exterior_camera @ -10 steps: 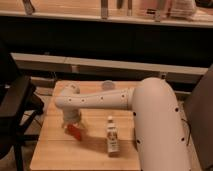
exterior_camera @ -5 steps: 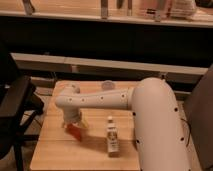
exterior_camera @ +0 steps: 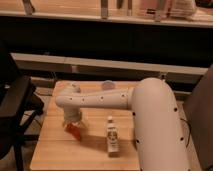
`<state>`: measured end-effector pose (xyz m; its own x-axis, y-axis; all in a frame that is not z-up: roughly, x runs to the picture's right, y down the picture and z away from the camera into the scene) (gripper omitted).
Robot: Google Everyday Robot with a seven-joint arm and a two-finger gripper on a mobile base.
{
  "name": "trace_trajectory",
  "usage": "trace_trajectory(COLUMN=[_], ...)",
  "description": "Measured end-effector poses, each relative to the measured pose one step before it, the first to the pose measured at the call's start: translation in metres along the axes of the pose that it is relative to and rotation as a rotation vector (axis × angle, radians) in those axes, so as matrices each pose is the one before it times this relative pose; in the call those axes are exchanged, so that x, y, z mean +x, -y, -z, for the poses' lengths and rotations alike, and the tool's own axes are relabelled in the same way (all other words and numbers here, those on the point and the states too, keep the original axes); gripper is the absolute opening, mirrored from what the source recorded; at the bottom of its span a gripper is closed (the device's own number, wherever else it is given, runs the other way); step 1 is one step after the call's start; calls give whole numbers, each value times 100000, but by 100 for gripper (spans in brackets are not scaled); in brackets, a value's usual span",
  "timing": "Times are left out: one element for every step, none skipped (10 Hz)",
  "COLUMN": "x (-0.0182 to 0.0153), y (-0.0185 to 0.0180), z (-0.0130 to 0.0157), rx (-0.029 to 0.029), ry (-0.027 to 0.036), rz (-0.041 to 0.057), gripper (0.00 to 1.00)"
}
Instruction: Drag the pepper across the table
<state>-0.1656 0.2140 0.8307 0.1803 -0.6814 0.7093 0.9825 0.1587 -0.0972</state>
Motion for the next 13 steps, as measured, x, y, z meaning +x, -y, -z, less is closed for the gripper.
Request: trace_trajectory(x=[103,147,133,113,136,56,60,109,351,278,8,-76,-29], y=[11,-16,-12,-2,-21,33,57,-92,-504,-415,136,340,284], z=[24,3,-13,36,19,-7,13,105,161,87,-52,-91,-17], rx=[-49,-63,9,32,-57,17,-8,98,29,32,68,37,114], ry=[-162,-189,-82,-130,-165,-27,-154,-194,-310,-185,-100,70,-21], rz=[-160,-276,-281,-293,-282,-124,-78,-385,-997,-729,170,396,-41], gripper=[79,75,71,73,79,80,79,73,63,54,48,47,47])
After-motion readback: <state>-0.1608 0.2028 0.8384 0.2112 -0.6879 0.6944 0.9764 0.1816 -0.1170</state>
